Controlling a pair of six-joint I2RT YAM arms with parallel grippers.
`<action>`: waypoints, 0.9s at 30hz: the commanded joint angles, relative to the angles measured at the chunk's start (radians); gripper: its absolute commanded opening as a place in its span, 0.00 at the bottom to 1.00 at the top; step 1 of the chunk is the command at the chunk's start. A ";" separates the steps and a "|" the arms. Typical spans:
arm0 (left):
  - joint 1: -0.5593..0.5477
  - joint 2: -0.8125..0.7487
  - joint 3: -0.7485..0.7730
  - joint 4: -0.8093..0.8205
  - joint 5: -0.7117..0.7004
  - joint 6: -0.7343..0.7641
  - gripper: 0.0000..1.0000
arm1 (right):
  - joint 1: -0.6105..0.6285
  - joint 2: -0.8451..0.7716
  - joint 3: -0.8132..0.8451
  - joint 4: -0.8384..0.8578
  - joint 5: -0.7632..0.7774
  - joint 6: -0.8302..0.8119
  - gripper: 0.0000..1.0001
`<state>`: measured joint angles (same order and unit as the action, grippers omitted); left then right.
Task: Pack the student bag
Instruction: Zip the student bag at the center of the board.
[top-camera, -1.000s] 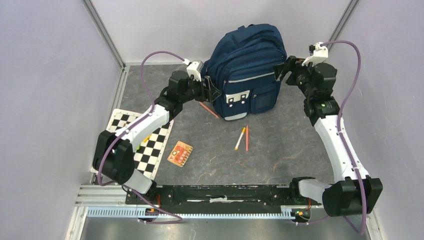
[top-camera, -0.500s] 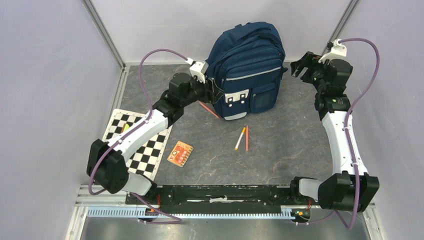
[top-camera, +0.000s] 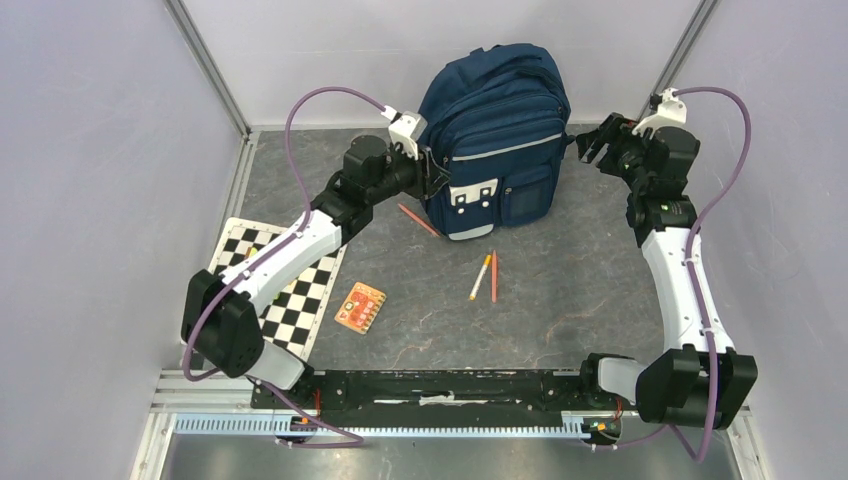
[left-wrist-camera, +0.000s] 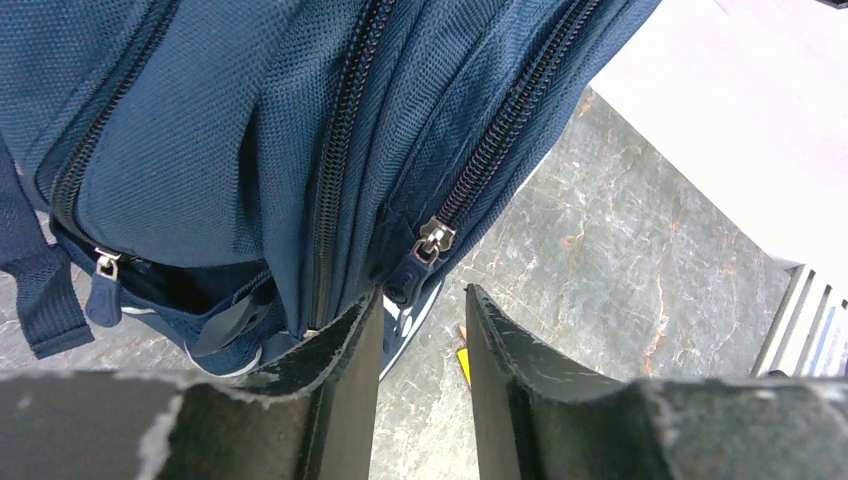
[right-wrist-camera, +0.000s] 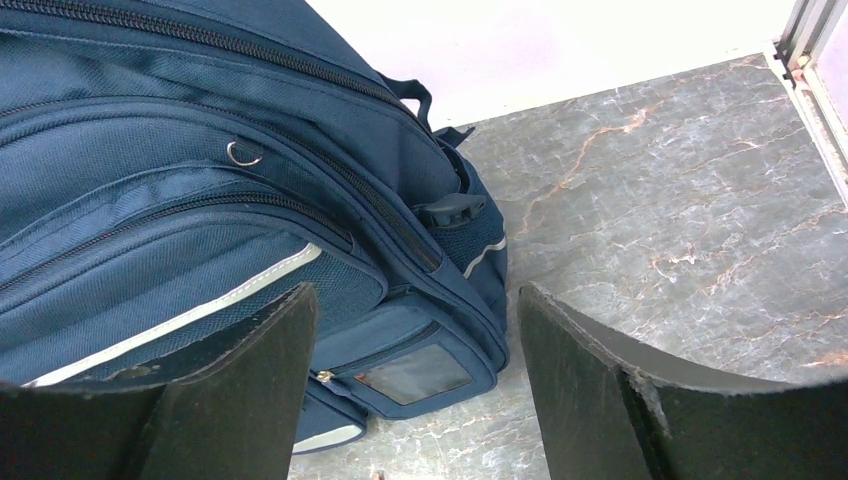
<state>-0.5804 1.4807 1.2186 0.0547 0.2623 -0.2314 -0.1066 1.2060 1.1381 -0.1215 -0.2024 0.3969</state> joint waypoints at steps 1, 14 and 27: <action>-0.003 0.033 0.060 0.028 0.030 0.041 0.46 | -0.004 -0.024 -0.012 0.036 -0.023 0.016 0.78; -0.003 0.050 0.093 0.028 0.038 0.063 0.19 | -0.004 -0.023 -0.018 0.040 -0.031 0.019 0.77; -0.003 -0.029 0.102 0.018 0.011 0.078 0.02 | -0.004 -0.018 -0.030 0.060 -0.043 0.012 0.75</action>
<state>-0.5804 1.5265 1.2652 0.0284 0.2890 -0.1993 -0.1070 1.2041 1.1137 -0.1200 -0.2279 0.4076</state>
